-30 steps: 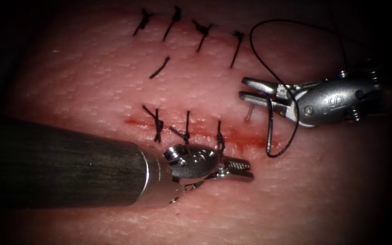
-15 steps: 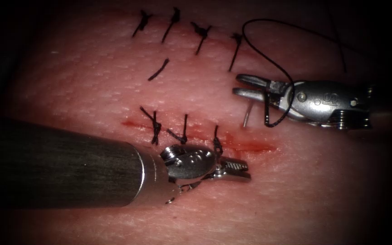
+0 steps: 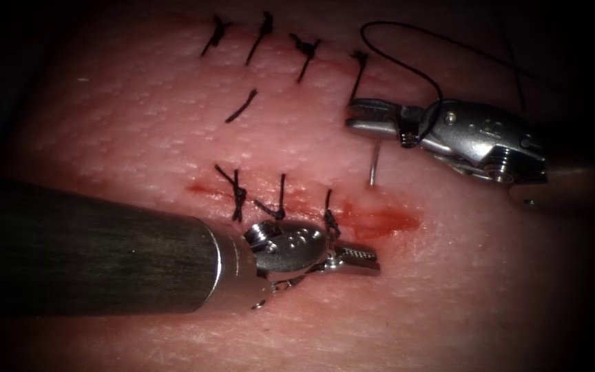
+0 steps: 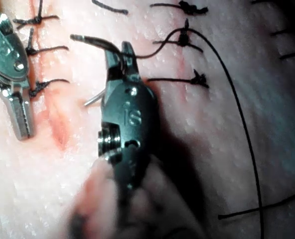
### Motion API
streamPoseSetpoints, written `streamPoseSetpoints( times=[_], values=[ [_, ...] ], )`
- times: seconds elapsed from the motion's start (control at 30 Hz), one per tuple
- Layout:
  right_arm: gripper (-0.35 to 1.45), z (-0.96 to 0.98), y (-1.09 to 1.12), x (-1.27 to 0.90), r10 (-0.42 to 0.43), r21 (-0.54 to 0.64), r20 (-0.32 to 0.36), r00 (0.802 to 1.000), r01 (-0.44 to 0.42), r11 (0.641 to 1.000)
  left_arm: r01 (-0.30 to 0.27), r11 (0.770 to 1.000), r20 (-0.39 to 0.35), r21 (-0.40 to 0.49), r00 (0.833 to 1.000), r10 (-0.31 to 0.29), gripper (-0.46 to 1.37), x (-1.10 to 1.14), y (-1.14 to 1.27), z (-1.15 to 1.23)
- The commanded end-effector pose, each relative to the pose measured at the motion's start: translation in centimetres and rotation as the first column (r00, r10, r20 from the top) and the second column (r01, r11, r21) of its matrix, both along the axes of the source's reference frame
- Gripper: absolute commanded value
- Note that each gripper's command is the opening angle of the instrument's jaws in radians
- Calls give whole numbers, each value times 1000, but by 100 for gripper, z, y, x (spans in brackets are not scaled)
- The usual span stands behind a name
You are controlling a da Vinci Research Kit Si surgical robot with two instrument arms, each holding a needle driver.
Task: Wound Closure
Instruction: While the left gripper pushes against the skin, throw the needle through the top of the cut with the right driver.
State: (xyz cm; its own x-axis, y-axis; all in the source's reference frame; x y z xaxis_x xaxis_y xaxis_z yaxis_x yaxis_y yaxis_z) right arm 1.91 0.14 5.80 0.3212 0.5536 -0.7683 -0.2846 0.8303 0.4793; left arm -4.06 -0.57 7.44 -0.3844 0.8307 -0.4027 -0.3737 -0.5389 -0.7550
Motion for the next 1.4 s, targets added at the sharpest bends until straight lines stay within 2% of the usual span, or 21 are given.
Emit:
streamPoseSetpoints(
  times=[0.03,0.17,0.23,0.43,0.63,0.8,0.97,1.07,1.17,1.3,1.4],
  values=[
    [-35,-1,-1,1,3,7,1,1000,-3,1000,-19,1000,-45,6,999,20,-20,-1,0,4],
    [-35,0,-5,1,2,46,5,1000,-2,999,-56,998,-152,-1,987,55,-14,5,-3,15],
    [-35,0,-6,2,-1,60,8,1000,1,998,-64,998,-183,-11,981,61,-12,9,-3,18],
    [-35,3,-7,3,8,139,-3,1000,-8,990,-66,997,-208,-33,976,58,-10,20,1,24],
    [-35,16,-18,7,-17,241,31,999,9,970,-68,997,-209,-29,976,60,-9,25,3,24],
    [-35,27,-33,9,-19,377,2,1000,17,926,-77,996,-206,-35,976,69,-9,26,4,22],
    [-35,30,-39,14,-28,481,-15,1000,31,876,-86,995,-205,-43,976,75,-11,26,3,22],
    [-35,30,-41,17,-35,551,-27,999,44,834,-94,994,-203,-52,976,82,-11,26,3,22],
    [-35,31,-44,19,-33,590,-35,999,47,806,-94,994,-204,-52,976,81,-12,26,3,22],
    [-35,31,-54,22,-12,671,-54,998,45,740,-100,993,-203,-61,975,86,-14,26,3,22],
    [-35,29,-57,24,-4,700,-74,997,54,712,-106,992,-205,-64,975,90,-15,26,3,21]
  ],
)
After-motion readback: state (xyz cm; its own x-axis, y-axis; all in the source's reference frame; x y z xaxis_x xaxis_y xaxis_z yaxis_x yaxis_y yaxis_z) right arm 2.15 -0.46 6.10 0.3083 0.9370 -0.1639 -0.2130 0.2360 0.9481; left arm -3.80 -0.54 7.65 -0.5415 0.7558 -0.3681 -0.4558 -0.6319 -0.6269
